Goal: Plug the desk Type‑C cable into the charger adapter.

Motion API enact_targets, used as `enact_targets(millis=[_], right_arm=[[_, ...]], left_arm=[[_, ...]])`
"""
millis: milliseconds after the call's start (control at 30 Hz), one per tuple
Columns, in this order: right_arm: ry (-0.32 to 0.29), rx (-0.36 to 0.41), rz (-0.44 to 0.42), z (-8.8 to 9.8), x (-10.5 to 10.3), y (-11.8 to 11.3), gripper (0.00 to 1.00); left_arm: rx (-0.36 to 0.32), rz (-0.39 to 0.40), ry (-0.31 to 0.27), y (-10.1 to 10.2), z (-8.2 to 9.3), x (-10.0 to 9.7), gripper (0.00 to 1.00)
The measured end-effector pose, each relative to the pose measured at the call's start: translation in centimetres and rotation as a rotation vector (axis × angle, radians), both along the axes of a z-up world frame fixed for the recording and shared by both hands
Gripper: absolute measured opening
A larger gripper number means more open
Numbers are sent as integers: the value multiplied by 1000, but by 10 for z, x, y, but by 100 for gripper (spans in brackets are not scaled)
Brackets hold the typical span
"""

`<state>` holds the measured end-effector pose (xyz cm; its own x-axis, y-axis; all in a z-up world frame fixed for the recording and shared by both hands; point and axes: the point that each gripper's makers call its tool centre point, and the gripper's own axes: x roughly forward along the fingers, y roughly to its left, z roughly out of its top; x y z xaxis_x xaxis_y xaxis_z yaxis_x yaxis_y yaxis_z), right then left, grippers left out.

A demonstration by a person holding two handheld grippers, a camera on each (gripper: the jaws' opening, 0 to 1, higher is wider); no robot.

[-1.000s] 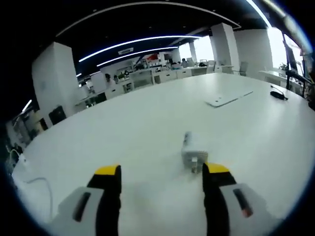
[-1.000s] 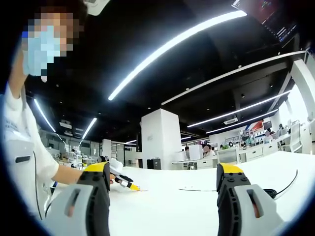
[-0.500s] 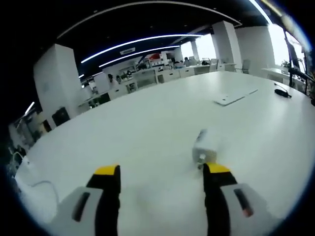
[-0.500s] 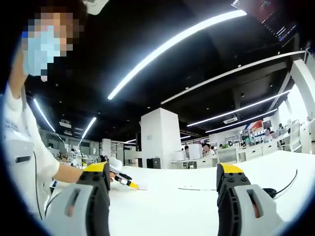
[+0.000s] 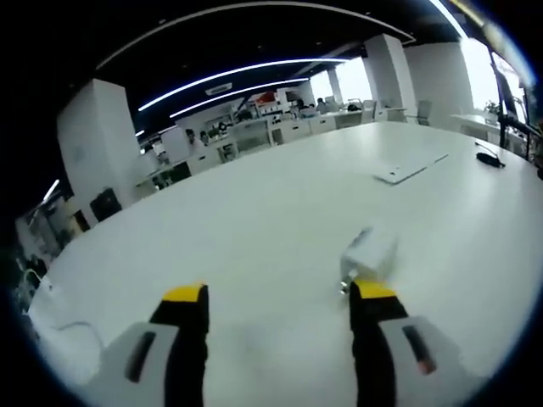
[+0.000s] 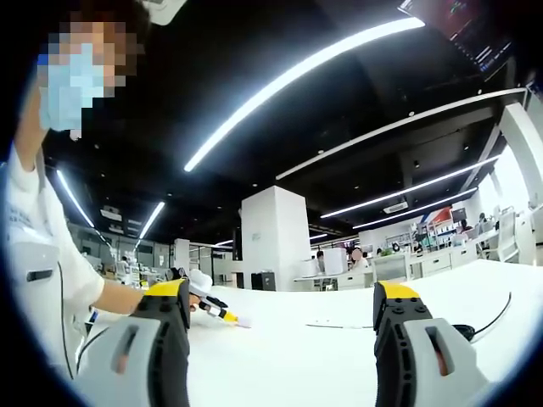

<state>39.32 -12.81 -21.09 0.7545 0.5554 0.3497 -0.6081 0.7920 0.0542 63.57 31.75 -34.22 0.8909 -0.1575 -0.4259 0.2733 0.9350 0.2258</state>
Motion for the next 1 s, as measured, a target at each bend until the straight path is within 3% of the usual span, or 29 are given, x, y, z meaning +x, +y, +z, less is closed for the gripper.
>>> enact_targets(millis=[267,400,500,633,800,933,1000], right_arm=[[-19,-2,-7,4,-4,-1,91],[-18,16,2,5,-4,-2,91],[-18,10,9,5,-4,0,91],[-27,3,1,6,-4,-1,90],[-19,7,3,4,-3,-1,90],[-11,0,1,2,-1,0,91],[-8,0,-1,1,0,-1,91]], left_arm=[[-35,-36,-14,6,10,6,69],[-138,-71,-48,4,19,15,70],[-222,-148,-72,-7,25,21,72],[-160,-249,-52,-19,18,21,67],[-159,-297,-45,-30,15,26,70],[-149,-340,-7,-42,5,29,74],[-152,-364,12,-49,0,29,72]])
